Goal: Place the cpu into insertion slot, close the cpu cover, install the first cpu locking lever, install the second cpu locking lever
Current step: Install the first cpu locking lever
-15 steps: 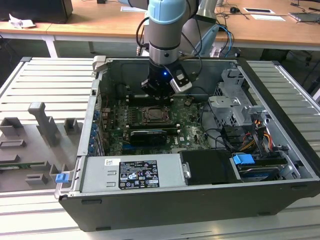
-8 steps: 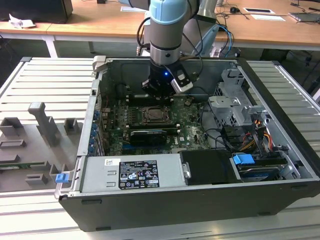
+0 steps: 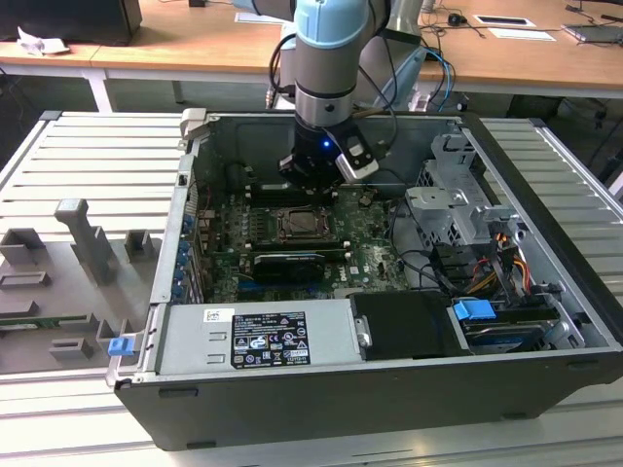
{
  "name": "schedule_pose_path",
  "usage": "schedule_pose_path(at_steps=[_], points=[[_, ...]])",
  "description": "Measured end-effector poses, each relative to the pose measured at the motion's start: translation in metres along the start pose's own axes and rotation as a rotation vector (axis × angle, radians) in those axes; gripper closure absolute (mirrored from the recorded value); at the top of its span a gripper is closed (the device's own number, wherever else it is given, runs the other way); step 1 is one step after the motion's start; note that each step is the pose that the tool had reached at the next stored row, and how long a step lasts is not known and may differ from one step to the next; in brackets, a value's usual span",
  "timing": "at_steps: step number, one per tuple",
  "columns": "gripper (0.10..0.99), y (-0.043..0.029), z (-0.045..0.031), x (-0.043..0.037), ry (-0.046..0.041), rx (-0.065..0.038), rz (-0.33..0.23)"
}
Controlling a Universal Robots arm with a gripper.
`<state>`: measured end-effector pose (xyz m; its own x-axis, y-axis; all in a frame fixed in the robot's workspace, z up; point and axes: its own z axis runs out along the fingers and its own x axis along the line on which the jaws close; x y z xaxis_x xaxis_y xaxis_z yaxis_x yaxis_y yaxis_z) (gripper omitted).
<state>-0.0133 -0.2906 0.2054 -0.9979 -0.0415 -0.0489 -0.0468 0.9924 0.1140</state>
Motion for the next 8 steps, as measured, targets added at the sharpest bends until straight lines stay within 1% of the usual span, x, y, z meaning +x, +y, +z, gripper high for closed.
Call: schedule_pose_path(at_steps=[3,8], points=[[0.98,0.0,0.0001,-0.0008,0.0,0.0,0.0],[0.98,-0.0001,0.0001,-0.0017,0.0001,0.003,0.0]])
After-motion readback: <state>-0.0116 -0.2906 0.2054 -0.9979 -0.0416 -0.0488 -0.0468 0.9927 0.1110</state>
